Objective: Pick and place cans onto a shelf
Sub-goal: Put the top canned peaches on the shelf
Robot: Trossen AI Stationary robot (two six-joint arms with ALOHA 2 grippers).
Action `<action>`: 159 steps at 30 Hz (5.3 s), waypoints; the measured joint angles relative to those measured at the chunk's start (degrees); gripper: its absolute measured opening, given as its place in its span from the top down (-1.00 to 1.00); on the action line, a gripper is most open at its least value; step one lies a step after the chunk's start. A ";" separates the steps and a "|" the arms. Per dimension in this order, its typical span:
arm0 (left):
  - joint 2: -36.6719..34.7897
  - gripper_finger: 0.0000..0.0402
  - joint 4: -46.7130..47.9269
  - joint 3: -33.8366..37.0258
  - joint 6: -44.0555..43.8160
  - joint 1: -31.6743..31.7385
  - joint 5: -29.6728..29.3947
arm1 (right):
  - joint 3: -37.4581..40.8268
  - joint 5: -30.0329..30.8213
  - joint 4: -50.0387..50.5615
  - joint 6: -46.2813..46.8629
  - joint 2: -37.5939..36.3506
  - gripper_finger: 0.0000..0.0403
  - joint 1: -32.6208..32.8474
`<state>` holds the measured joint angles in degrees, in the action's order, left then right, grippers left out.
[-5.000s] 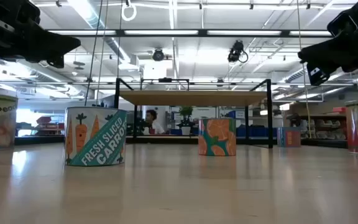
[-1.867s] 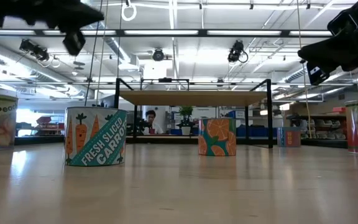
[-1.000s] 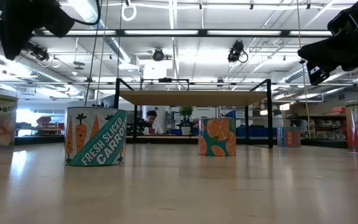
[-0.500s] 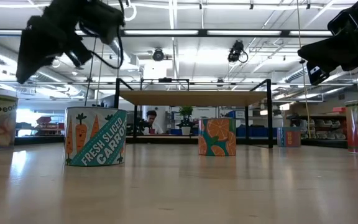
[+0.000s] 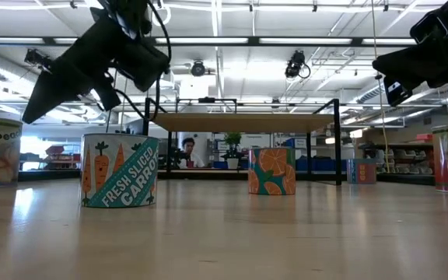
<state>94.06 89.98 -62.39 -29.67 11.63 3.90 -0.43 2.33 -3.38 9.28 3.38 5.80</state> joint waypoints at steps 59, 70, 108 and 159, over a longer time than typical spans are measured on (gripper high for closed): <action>-26.51 -0.77 -10.63 15.86 -16.57 -3.10 -1.87 | 0.00 0.04 -1.22 0.00 0.00 0.78 0.00; -26.56 -0.77 -19.38 14.38 -23.33 -9.13 -0.19 | 0.00 0.04 -1.22 0.00 -0.01 0.78 0.00; -26.62 -0.77 -11.98 12.46 -28.21 -6.86 -9.03 | 0.01 0.07 -1.22 0.00 0.00 0.78 0.00; -24.12 -0.48 -24.11 -17.39 -18.85 -11.59 -16.36 | -0.02 0.06 -1.22 0.00 -0.02 0.78 0.00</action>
<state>69.94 65.87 -79.78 -48.53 0.04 -12.46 -0.45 2.39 -4.60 9.28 3.36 5.80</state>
